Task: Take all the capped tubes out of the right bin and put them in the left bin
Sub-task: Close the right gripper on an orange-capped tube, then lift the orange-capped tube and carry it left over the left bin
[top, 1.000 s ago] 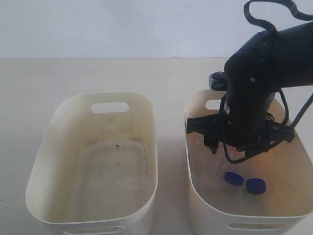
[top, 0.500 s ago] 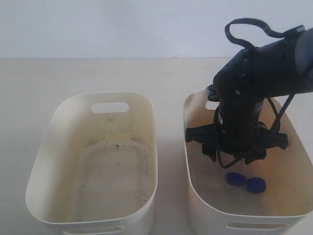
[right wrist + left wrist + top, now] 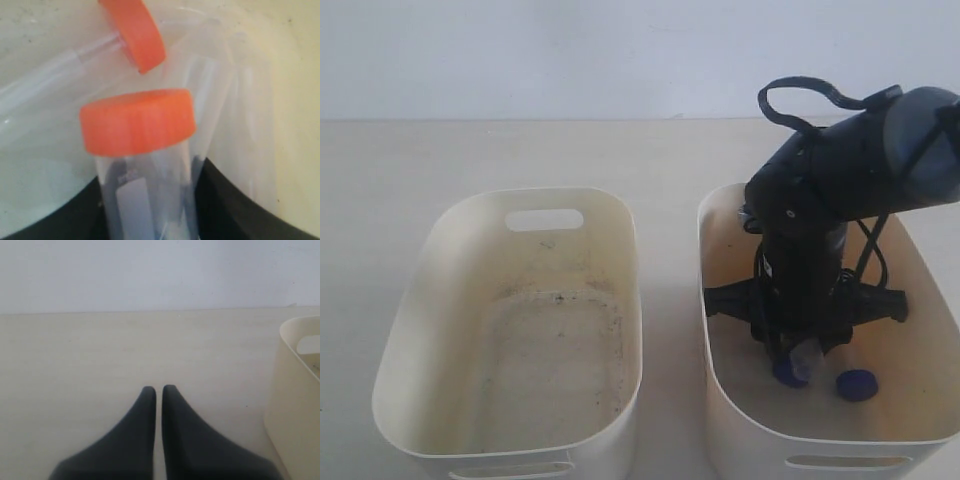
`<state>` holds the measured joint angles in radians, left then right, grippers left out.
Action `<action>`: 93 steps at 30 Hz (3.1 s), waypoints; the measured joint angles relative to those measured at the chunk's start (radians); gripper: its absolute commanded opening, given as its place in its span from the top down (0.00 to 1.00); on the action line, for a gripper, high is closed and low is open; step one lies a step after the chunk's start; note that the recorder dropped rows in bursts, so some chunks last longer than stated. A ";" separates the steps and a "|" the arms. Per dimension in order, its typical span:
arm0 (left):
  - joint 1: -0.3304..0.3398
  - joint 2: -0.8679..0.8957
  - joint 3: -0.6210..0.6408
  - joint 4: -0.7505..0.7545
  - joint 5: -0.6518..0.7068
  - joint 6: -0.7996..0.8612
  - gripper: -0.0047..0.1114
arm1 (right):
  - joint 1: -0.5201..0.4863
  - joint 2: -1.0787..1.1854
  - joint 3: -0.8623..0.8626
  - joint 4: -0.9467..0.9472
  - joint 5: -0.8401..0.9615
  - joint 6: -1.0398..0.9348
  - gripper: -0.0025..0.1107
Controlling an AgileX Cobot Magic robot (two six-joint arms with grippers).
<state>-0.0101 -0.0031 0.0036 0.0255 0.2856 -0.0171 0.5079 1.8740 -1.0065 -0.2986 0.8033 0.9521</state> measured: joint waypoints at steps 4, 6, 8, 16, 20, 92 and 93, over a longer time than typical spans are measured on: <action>0.000 0.000 0.000 0.000 0.000 0.000 0.92 | 0.000 0.000 0.000 0.000 0.008 0.000 0.87; 0.000 0.000 0.000 0.000 0.000 0.000 0.92 | 0.000 -0.004 0.000 -0.003 0.011 0.000 0.87; 0.000 0.000 0.000 0.000 0.000 0.000 0.92 | 0.000 -0.010 0.000 -0.007 0.015 0.000 0.87; 0.000 0.000 0.000 0.000 0.000 0.000 0.92 | 0.000 -0.060 0.000 -0.052 0.008 -0.028 0.62; 0.000 0.000 0.000 0.000 0.000 0.000 0.92 | 0.002 -0.070 -0.004 -0.056 -0.005 -0.028 0.97; 0.000 0.000 0.000 0.000 0.000 0.000 0.92 | 0.002 -0.324 0.113 -0.015 -0.162 -0.059 0.98; 0.000 0.000 0.000 0.000 0.000 0.000 0.92 | 0.002 -0.350 0.113 -0.015 -0.160 -0.064 0.98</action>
<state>-0.0101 -0.0031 0.0036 0.0255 0.2856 -0.0171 0.5100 1.5241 -0.8937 -0.3132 0.6435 0.8880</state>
